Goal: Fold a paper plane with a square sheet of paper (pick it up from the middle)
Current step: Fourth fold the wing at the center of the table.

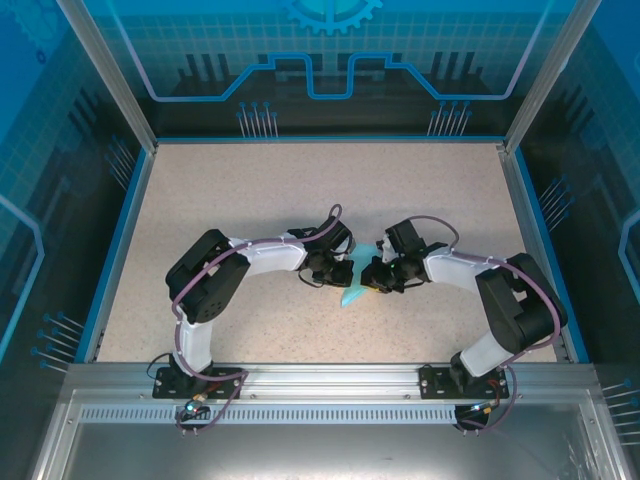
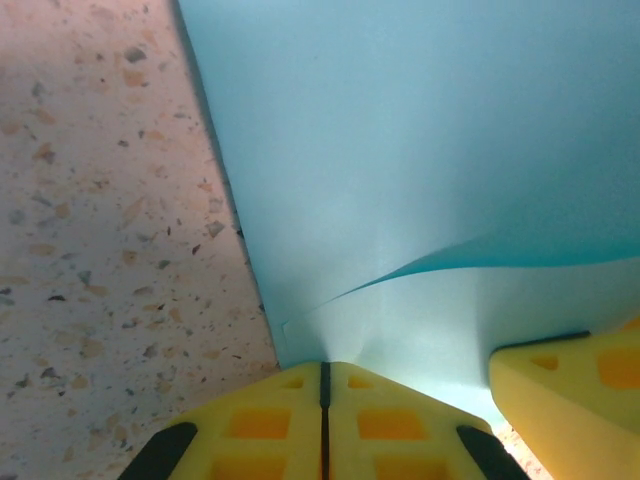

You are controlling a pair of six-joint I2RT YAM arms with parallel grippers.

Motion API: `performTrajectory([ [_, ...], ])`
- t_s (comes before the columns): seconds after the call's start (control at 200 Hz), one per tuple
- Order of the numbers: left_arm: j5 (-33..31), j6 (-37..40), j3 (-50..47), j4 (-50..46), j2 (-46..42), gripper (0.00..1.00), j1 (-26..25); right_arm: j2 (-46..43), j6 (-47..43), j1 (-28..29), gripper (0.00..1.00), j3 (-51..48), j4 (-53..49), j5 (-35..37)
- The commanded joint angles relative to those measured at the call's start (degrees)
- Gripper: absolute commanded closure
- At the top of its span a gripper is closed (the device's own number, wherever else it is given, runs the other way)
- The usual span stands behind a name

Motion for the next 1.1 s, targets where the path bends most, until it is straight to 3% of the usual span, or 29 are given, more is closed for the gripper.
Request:
performTrajectory([
  [0.0, -1.07, 1.49, -0.53, -2.25, 3.26, 0.92, 0.39, 1.28, -1.29, 1.26, 0.85, 0.71, -3.46, 3.56],
  [0.54, -0.86, 1.42, -0.99, -1.95, 3.26, 0.92, 0.52, 1.12, 1.12, 2.6, 0.85, 3.46, -0.33, 0.33],
  [1.095, 3.28, -0.88, 3.04, -3.16, -3.85, 0.88, 1.26, 3.16, -1.95, 2.58, 0.9, 2.25, -3.5, 3.75],
])
